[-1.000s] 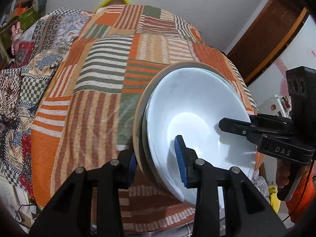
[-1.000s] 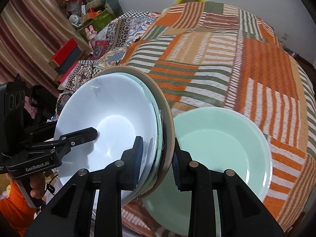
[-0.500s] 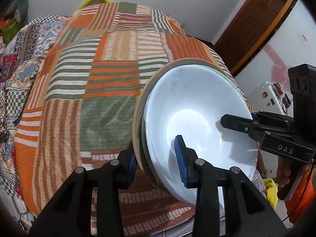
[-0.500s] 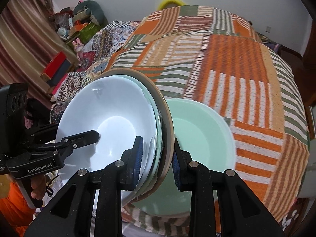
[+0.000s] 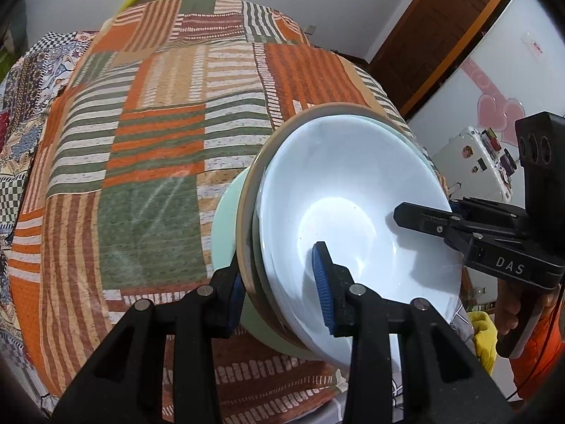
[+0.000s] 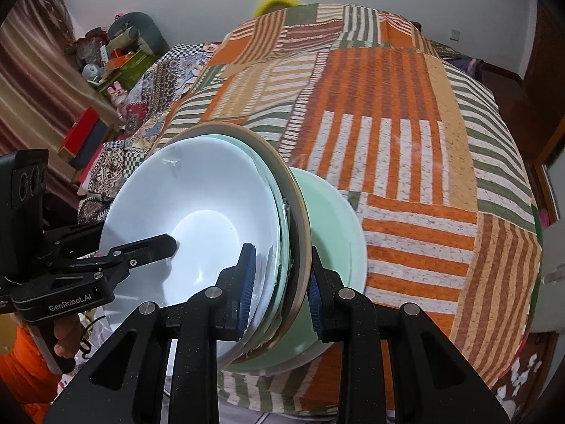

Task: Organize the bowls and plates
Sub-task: 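Lift the bowl stack with both grippers and carry it over the mint green plate, then lower the bowl stack onto the mint green plate and open both grippers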

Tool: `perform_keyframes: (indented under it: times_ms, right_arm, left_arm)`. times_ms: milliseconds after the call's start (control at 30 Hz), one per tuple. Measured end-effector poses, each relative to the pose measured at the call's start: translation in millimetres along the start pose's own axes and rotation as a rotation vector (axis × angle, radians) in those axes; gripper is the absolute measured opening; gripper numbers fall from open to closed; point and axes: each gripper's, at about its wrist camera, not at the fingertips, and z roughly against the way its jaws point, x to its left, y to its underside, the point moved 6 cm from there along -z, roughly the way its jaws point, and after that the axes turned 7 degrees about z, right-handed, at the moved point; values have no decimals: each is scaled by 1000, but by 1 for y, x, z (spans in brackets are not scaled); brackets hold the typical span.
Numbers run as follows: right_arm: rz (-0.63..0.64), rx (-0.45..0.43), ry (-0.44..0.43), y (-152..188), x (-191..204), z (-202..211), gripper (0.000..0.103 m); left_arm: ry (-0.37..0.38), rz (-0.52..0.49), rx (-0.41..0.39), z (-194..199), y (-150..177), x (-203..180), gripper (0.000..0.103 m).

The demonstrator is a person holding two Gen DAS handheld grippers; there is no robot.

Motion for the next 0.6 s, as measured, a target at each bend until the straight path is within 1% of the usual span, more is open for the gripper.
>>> perform_keyframes:
  times_ms: [200, 300, 600]
  right_arm:
    - [-17, 6, -5, 0, -6, -5, 25]
    - [-32, 7, -21, -1, -9, -7, 25]
    - [-28, 10, -24, 0, -11, -13, 27]
  left_arm:
    - [-6, 1, 6, -7, -4, 0, 36]
    - [-5, -4, 6, -8, -5, 0, 36]
    - [15, 27, 14, -15, -11, 5, 36]
